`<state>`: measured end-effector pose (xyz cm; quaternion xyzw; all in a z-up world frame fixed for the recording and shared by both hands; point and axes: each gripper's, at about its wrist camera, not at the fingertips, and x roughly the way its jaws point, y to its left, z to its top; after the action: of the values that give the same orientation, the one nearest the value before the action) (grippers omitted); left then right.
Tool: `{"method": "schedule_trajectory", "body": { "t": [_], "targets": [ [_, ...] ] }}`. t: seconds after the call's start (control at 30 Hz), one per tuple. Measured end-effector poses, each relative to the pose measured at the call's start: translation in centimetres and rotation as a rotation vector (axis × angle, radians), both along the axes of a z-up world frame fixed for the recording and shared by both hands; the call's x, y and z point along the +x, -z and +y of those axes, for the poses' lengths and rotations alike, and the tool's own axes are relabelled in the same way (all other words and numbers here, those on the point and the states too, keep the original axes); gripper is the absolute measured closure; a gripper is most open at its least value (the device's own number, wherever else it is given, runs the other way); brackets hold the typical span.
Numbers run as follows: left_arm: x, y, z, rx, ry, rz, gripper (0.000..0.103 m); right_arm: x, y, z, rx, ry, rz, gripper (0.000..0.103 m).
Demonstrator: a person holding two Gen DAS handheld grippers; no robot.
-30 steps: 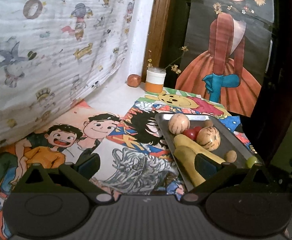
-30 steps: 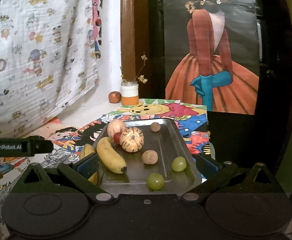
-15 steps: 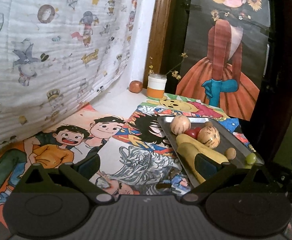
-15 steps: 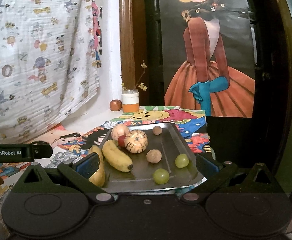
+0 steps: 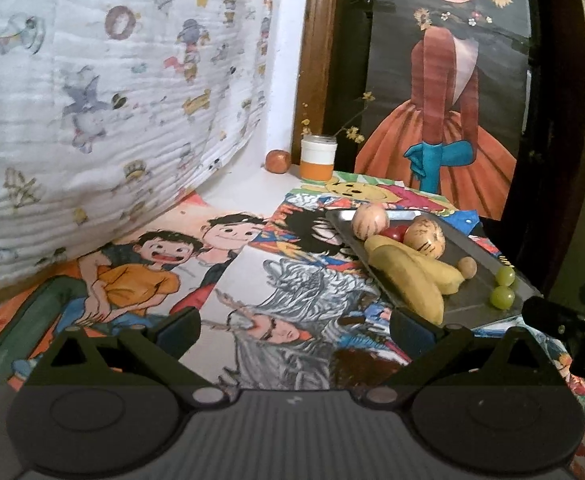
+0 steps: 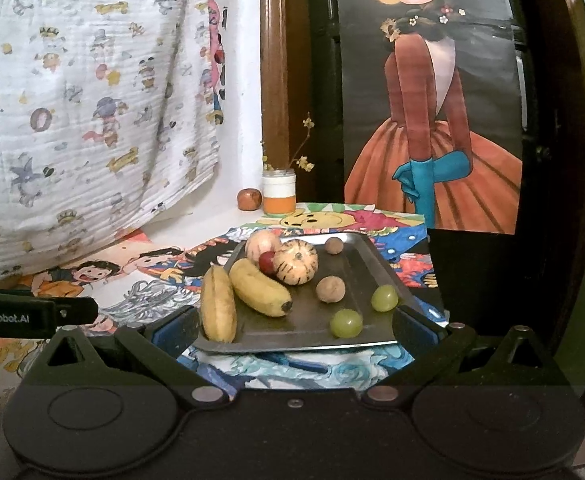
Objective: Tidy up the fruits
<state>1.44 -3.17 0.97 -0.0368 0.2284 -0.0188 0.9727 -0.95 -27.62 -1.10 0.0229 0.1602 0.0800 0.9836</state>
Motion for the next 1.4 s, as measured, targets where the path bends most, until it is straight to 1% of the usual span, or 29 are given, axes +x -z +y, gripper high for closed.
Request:
{"method": "schedule_trajectory", "body": {
  "t": [0.3,1.0,1.4],
  "targets": [
    [-0.62,0.14,0.30,0.003,-0.005,0.012,0.000,-0.32,0.57,1.04,-0.023,-0.029,0.021,0.001],
    [-0.31,0.55,0.38,-0.002,-0.009,0.040,0.000,-0.13,0.94,0.97,-0.014,-0.020,0.039,0.001],
    [-0.36,0.53,0.38,-0.001,-0.009,0.040,0.000,-0.19,0.96,0.99,-0.015,-0.020,0.039,0.001]
  ]
}}
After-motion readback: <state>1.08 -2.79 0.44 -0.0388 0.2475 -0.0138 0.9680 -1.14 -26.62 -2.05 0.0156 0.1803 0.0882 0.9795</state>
